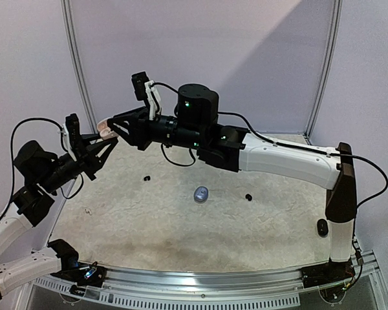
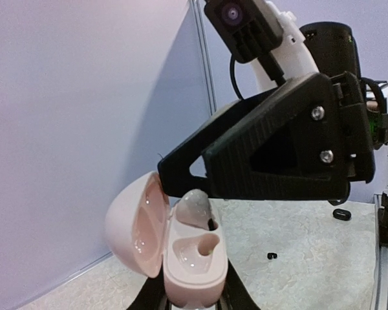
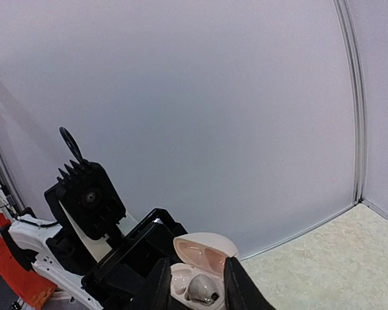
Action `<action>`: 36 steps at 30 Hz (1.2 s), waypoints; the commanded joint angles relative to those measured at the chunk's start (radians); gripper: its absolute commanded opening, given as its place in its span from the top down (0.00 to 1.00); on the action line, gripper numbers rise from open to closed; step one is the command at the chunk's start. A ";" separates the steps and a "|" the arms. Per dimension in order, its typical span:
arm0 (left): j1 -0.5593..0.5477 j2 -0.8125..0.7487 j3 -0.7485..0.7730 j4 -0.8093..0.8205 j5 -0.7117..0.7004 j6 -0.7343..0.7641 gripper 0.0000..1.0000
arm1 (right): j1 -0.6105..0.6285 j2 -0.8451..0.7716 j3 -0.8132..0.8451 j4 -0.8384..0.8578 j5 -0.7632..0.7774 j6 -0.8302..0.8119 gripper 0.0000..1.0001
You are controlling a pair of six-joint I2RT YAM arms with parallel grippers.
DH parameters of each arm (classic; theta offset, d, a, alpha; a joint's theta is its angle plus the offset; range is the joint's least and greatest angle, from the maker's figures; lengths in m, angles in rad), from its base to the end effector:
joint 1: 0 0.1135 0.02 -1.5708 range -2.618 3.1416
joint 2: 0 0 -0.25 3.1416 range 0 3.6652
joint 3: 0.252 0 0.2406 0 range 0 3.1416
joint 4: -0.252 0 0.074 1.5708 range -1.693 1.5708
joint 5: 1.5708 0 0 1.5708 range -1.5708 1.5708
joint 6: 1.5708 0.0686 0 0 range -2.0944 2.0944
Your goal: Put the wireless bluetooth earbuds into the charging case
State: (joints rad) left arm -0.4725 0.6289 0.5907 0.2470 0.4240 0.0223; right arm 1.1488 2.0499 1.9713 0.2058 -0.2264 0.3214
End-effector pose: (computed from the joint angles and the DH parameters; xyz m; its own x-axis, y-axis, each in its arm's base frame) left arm 0.1532 -0.1100 0.3399 0.2018 -0.0803 -0.9761 0.7689 0.6304 0.1071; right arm 0.1956 0.4733 0.3947 -0.2603 0.1717 -0.9501 -0.9464 0.1494 0.2863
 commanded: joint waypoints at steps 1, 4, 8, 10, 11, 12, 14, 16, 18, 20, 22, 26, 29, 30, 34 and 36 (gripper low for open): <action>-0.005 -0.009 0.044 0.035 0.038 -0.014 1.00 | -0.015 -0.009 0.008 -0.123 0.086 -0.033 0.67; -0.005 -0.008 0.044 0.028 0.037 -0.019 1.00 | -0.017 -0.017 0.013 -0.127 0.089 -0.044 0.63; -0.003 -0.007 0.047 0.004 0.017 -0.076 1.00 | -0.023 -0.038 0.041 -0.145 0.062 -0.057 0.52; -0.003 -0.010 0.049 -0.017 0.011 -0.102 1.00 | -0.037 -0.062 0.038 -0.153 0.025 -0.066 0.44; -0.003 -0.013 0.050 -0.025 0.011 -0.114 1.00 | -0.045 -0.076 0.033 -0.164 0.007 -0.073 0.41; -0.002 -0.015 0.051 -0.030 0.014 -0.124 1.00 | -0.052 -0.100 0.027 -0.180 -0.009 -0.079 0.38; -0.002 -0.016 0.056 -0.036 0.029 -0.145 1.00 | -0.058 -0.134 -0.001 -0.203 -0.040 -0.109 0.34; -0.002 -0.012 0.064 -0.042 0.048 -0.170 1.00 | -0.061 -0.168 -0.029 -0.219 -0.076 -0.151 0.30; 0.000 -0.006 0.073 -0.044 0.080 -0.203 1.00 | -0.065 -0.183 -0.038 -0.250 -0.134 -0.164 0.29; 0.001 0.001 0.082 -0.032 0.138 -0.242 1.00 | -0.068 -0.180 -0.031 -0.261 -0.212 -0.164 0.30; 0.001 0.012 0.089 -0.003 0.195 -0.299 1.00 | -0.068 -0.164 -0.020 -0.265 -0.268 -0.160 0.34; 0.003 0.043 0.113 0.093 0.312 -0.411 1.00 | -0.069 -0.150 -0.028 -0.250 -0.315 -0.143 0.39; 0.005 0.063 0.129 0.136 0.348 -0.461 1.00 | -0.068 -0.153 -0.041 -0.225 -0.350 -0.128 0.39; 0.005 0.066 0.132 0.144 0.356 -0.466 1.00 | -0.068 -0.154 -0.044 -0.220 -0.364 -0.124 0.39; 0.004 0.088 0.142 0.151 0.357 -0.468 1.00 | -0.053 -0.155 -0.049 -0.195 -0.388 -0.115 0.44; 0.005 0.098 0.149 0.157 0.353 -0.476 1.00 | -0.047 -0.148 -0.047 -0.185 -0.391 -0.114 0.46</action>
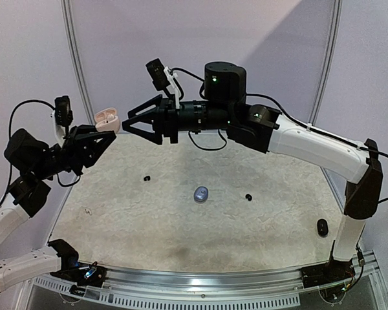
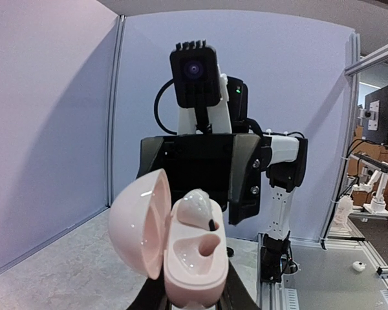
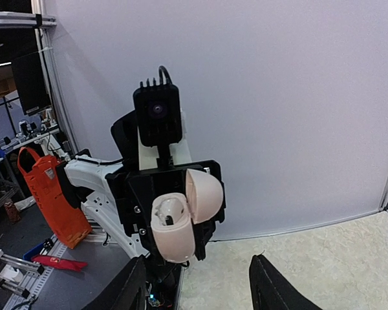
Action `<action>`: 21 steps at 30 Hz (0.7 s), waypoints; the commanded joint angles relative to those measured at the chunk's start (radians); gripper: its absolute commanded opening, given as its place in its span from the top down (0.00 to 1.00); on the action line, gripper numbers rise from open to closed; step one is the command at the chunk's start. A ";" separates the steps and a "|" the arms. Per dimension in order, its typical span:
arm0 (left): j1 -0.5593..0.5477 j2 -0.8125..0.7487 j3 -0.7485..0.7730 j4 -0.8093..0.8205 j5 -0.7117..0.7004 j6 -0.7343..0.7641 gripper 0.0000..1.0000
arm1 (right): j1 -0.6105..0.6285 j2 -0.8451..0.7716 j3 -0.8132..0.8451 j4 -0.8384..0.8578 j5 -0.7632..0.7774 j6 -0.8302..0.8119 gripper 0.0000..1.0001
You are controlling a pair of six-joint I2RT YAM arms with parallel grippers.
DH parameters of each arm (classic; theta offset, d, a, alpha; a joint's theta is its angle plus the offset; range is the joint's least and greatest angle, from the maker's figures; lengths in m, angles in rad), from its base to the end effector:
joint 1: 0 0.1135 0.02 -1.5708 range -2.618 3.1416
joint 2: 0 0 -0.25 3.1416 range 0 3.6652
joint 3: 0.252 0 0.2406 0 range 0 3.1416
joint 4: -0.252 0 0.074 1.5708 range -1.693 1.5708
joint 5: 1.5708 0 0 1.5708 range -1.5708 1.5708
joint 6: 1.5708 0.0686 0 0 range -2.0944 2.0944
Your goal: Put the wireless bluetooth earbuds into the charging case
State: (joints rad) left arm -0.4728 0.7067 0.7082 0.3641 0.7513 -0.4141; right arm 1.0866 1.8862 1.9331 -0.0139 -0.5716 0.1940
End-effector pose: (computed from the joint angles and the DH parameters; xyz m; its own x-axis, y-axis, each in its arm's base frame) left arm 0.1378 -0.1231 0.3806 -0.0709 -0.2940 -0.9532 0.9523 0.2644 -0.1524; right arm 0.1809 0.4236 0.4264 -0.1770 0.0119 -0.9841 -0.9803 -0.0910 0.1752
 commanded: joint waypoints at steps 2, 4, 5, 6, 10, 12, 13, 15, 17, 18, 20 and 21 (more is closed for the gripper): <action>0.004 0.028 0.040 0.047 0.027 -0.041 1.00 | 0.015 0.023 -0.012 0.042 -0.032 0.032 0.46; 0.003 0.032 0.044 0.047 0.032 -0.034 1.00 | 0.016 0.026 -0.010 0.056 -0.026 0.047 0.48; 0.003 0.034 0.045 0.047 0.033 -0.031 1.00 | 0.017 0.030 -0.007 0.060 -0.024 0.052 0.50; 0.003 0.036 0.045 0.048 0.033 -0.027 1.00 | 0.016 0.038 0.006 0.057 -0.020 0.058 0.52; 0.002 0.041 0.046 0.054 0.031 -0.026 1.00 | 0.016 0.063 0.037 0.041 -0.023 0.065 0.57; 0.002 0.041 0.047 0.056 0.031 -0.024 1.00 | 0.017 0.069 0.043 0.040 -0.026 0.074 0.61; 0.002 0.040 0.047 0.057 0.031 -0.022 1.00 | 0.018 0.071 0.044 0.040 -0.027 0.074 0.63; 0.002 0.040 0.046 0.058 0.032 -0.020 1.00 | 0.017 0.073 0.043 0.043 -0.026 0.074 0.65; 0.000 0.042 0.044 0.057 0.033 -0.020 1.00 | 0.017 0.075 0.046 0.055 -0.030 0.079 0.69; 0.000 0.042 0.042 0.055 0.031 -0.021 1.00 | 0.016 0.076 0.046 0.063 -0.035 0.083 0.70; 0.000 0.042 0.040 0.055 0.030 -0.025 1.00 | 0.017 0.080 0.049 0.078 -0.044 0.090 0.70; 0.000 0.044 0.039 0.055 0.029 -0.027 1.00 | 0.016 0.080 0.050 0.083 -0.047 0.093 0.69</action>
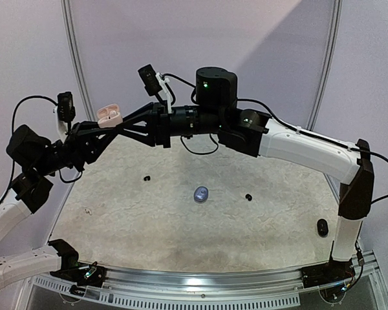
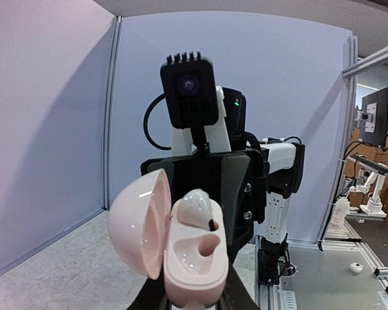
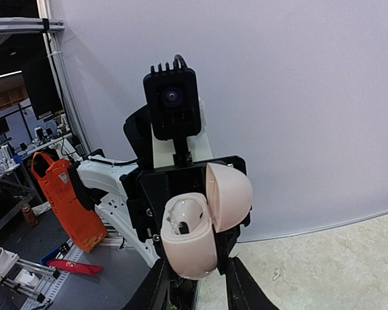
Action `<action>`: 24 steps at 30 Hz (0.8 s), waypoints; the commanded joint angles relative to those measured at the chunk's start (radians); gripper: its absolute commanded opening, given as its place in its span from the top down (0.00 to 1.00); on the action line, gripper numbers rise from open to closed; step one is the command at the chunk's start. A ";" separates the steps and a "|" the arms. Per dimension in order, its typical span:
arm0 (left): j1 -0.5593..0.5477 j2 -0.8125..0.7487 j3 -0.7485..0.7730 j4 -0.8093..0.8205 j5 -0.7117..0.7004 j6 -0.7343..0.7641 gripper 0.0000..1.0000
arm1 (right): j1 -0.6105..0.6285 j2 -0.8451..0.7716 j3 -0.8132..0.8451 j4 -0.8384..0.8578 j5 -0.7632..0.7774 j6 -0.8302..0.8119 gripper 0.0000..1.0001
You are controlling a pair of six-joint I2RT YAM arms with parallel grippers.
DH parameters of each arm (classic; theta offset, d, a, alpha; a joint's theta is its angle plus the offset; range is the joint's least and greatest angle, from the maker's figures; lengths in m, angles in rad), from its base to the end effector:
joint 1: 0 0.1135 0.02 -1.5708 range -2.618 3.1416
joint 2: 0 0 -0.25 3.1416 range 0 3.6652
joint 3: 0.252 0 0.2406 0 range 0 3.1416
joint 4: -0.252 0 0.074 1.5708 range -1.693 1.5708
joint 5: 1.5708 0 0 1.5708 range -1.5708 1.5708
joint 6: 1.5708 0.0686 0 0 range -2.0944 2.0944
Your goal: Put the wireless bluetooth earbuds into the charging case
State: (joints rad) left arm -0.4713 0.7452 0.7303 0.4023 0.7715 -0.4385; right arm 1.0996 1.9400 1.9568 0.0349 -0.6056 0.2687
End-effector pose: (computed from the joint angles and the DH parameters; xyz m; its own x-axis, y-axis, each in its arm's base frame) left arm 0.1424 -0.1262 0.3861 -0.0776 -0.3020 -0.9501 0.9584 0.2401 -0.1546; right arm 0.1797 0.4387 0.4173 -0.2404 0.0090 -0.9706 -0.9613 -0.1408 0.2368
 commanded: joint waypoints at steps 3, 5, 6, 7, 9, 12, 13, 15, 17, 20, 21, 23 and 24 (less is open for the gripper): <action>-0.003 0.005 0.015 0.017 0.006 -0.005 1.00 | 0.005 0.032 0.035 0.043 -0.025 0.024 0.69; -0.003 0.006 0.015 0.019 0.006 -0.004 1.00 | 0.005 0.039 0.050 0.035 -0.027 0.026 0.72; -0.003 0.007 0.016 0.020 0.006 -0.003 1.00 | 0.006 0.044 0.054 0.034 -0.029 0.026 0.73; -0.003 0.008 0.017 0.020 0.007 -0.002 1.00 | 0.006 0.047 0.057 0.035 -0.032 0.026 0.74; -0.003 0.008 0.017 0.018 0.009 -0.001 1.00 | 0.006 0.051 0.063 0.032 -0.038 0.026 0.75; -0.004 0.008 0.017 0.015 0.010 -0.001 1.00 | 0.006 0.057 0.071 0.033 -0.048 0.029 0.75; -0.004 0.008 0.017 0.016 0.009 0.000 1.00 | 0.006 0.060 0.077 0.026 -0.050 0.030 0.76; -0.004 0.008 0.018 0.018 0.004 0.001 1.00 | 0.006 0.067 0.091 0.005 -0.056 0.027 0.79; -0.004 0.011 0.020 0.017 0.004 0.000 1.00 | 0.008 0.071 0.095 0.001 -0.063 0.024 0.84; -0.004 0.015 0.019 0.009 0.004 -0.007 1.00 | 0.007 0.076 0.100 0.007 -0.087 0.027 0.92; -0.004 0.014 0.017 0.009 0.000 -0.012 1.00 | 0.007 0.078 0.100 0.013 -0.096 0.032 0.96; -0.004 0.014 0.015 0.009 -0.006 -0.020 1.00 | 0.006 0.081 0.100 0.016 -0.107 0.039 1.00; -0.004 0.015 0.017 0.009 -0.010 -0.020 1.00 | 0.008 0.083 0.098 0.018 -0.110 0.043 1.00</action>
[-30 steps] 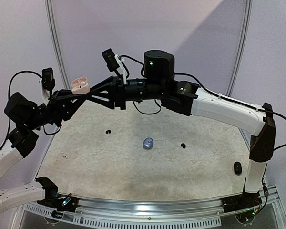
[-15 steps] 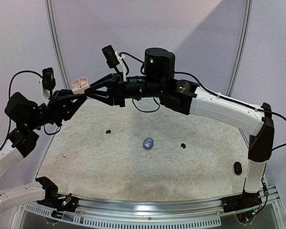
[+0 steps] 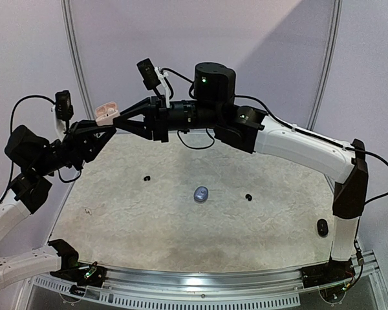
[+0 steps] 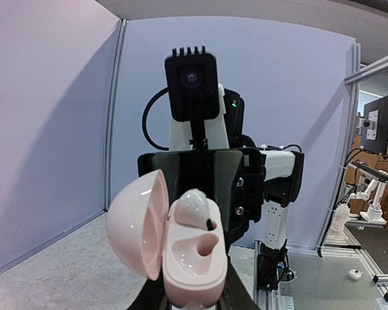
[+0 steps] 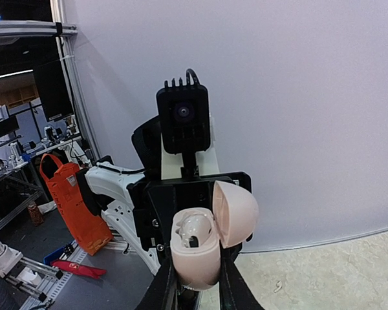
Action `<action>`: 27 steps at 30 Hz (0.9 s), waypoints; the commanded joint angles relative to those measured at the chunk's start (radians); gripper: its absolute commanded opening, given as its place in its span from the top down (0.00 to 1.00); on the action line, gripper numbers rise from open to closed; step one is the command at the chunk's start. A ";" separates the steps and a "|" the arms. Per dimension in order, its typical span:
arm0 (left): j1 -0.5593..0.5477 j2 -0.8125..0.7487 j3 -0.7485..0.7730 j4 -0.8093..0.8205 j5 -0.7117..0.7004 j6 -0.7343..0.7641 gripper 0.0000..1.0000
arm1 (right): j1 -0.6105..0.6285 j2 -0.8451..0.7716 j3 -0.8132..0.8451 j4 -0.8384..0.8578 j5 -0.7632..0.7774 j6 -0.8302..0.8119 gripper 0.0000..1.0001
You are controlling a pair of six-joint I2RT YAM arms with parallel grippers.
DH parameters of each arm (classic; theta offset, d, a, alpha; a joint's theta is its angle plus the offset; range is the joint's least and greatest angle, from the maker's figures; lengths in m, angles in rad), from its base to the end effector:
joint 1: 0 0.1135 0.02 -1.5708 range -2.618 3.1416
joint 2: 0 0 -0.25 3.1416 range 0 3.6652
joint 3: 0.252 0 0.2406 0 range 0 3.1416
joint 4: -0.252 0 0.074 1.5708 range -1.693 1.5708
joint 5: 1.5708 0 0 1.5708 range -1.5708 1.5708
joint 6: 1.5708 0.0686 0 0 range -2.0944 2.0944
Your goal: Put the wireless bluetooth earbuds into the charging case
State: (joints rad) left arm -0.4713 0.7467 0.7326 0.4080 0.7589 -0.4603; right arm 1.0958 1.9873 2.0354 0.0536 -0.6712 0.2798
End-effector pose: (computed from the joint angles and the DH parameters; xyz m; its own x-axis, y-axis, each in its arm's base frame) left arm 0.1431 -0.1259 0.3875 -0.0915 -0.3151 -0.9446 0.9543 0.2433 -0.1736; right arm 0.1807 0.4446 0.4262 -0.2258 0.0337 -0.9736 -0.9541 -0.2095 0.2141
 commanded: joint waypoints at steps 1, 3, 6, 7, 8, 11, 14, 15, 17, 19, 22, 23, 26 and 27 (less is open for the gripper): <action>-0.005 0.012 0.014 0.003 -0.001 0.003 1.00 | 0.010 0.036 0.016 0.001 -0.047 0.034 1.00; -0.004 0.010 0.017 -0.008 -0.009 0.005 1.00 | 0.011 0.032 0.007 0.009 -0.043 0.035 1.00; -0.003 0.002 0.022 -0.054 -0.042 0.021 0.91 | 0.010 0.012 -0.036 0.040 -0.013 0.023 1.00; -0.004 -0.003 0.023 -0.074 -0.055 0.034 0.83 | 0.008 -0.001 -0.052 0.052 -0.001 0.019 1.00; -0.003 -0.008 0.025 -0.094 -0.076 0.047 0.73 | 0.005 -0.012 -0.070 0.068 0.012 0.019 1.00; 0.000 -0.017 0.028 -0.147 -0.108 0.087 0.57 | -0.002 -0.043 -0.136 0.132 0.044 0.035 1.00; 0.000 -0.021 0.028 -0.170 -0.110 0.111 0.51 | -0.006 -0.065 -0.163 0.157 0.069 0.042 1.00; 0.000 -0.022 0.028 -0.175 -0.107 0.116 0.49 | -0.006 -0.068 -0.165 0.159 0.073 0.043 1.00; 0.000 -0.025 0.028 -0.187 -0.102 0.123 0.42 | -0.007 -0.073 -0.172 0.163 0.087 0.044 1.00; -0.001 -0.027 0.027 -0.211 -0.087 0.137 0.34 | -0.011 -0.079 -0.191 0.189 0.113 0.049 1.00; 0.000 -0.038 0.025 -0.284 -0.046 0.189 0.23 | -0.021 -0.103 -0.231 0.226 0.165 0.061 1.00; 0.000 -0.044 0.027 -0.320 -0.038 0.216 0.21 | -0.022 -0.109 -0.242 0.232 0.184 0.064 1.00; 0.000 -0.060 0.053 -0.541 -0.041 0.339 0.17 | -0.030 -0.134 -0.269 0.232 0.243 0.053 1.00; 0.000 -0.063 0.069 -0.618 -0.052 0.385 0.16 | -0.033 -0.139 -0.279 0.232 0.263 0.050 1.00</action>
State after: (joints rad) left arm -0.4713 0.7040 0.7544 0.0898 0.6983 -0.2481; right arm 1.0805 1.9190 1.7855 0.2382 -0.5098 0.3309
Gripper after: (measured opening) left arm 0.829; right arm 0.191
